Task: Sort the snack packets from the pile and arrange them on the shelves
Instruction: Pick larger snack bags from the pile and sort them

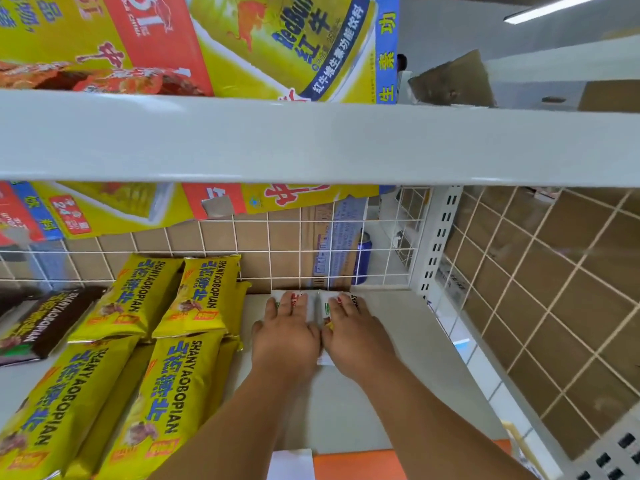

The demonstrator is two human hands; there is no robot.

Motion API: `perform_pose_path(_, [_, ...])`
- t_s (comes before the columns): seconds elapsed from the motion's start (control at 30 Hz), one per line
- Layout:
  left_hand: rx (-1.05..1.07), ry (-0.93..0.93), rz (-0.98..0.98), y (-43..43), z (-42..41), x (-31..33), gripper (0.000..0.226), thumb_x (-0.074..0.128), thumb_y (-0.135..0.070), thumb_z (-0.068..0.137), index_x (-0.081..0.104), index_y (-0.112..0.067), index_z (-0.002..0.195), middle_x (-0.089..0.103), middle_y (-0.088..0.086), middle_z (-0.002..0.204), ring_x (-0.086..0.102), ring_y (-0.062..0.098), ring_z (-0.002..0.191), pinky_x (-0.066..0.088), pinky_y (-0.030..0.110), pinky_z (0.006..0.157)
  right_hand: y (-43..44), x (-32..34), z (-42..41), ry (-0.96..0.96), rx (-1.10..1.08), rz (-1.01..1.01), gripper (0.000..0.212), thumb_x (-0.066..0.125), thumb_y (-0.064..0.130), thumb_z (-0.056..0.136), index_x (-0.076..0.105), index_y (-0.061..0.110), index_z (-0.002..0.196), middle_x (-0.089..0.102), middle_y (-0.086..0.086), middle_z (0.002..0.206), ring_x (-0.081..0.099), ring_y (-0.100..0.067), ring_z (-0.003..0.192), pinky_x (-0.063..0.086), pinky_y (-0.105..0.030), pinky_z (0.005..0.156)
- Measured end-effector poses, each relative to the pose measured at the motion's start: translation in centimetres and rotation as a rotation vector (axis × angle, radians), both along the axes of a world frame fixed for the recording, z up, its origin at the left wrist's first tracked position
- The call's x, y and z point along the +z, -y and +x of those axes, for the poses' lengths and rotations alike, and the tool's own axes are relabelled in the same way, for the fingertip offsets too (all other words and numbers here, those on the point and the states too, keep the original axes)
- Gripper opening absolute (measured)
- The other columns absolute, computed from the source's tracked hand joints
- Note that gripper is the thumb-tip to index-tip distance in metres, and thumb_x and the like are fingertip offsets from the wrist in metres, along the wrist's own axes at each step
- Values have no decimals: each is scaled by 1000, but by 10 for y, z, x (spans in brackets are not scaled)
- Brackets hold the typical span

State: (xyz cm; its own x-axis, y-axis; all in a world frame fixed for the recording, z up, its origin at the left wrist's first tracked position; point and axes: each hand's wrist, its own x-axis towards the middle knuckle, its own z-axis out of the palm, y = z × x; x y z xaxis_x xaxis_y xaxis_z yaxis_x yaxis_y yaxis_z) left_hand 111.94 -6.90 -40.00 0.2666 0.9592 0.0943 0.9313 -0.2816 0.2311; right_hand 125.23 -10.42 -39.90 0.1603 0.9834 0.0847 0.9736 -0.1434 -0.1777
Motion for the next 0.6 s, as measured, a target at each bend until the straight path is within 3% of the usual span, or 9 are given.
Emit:
perform_pose_path(0.17, [15, 14, -24, -13, 1, 0, 62, 27, -41, 103, 12, -30, 162, 9, -4, 170, 7, 27, 156, 26, 47, 118, -12, -1, 4, 37, 12, 30, 79, 4, 57, 89, 25, 23, 157, 16, 1, 167, 14, -25, 152, 35, -46, 113])
perform_pose_path(0.37, [32, 26, -43, -20, 3, 3, 62, 26, -40, 103, 10, -30, 162, 6, -5, 171, 4, 27, 156, 25, 49, 119, -20, 1, 13, 33, 19, 18, 60, 26, 47, 102, 26, 22, 156, 16, 0, 167, 13, -25, 153, 35, -48, 113])
perform_pose_path(0.6, [36, 23, -29, -20, 2, 0, 63, 27, -41, 102, 11, -31, 162, 6, -6, 171, 6, 27, 156, 27, 48, 117, -21, 1, 13, 8, 27, 10, 59, 31, 44, 103, 28, 20, 156, 19, -1, 166, 12, -25, 153, 33, -45, 116])
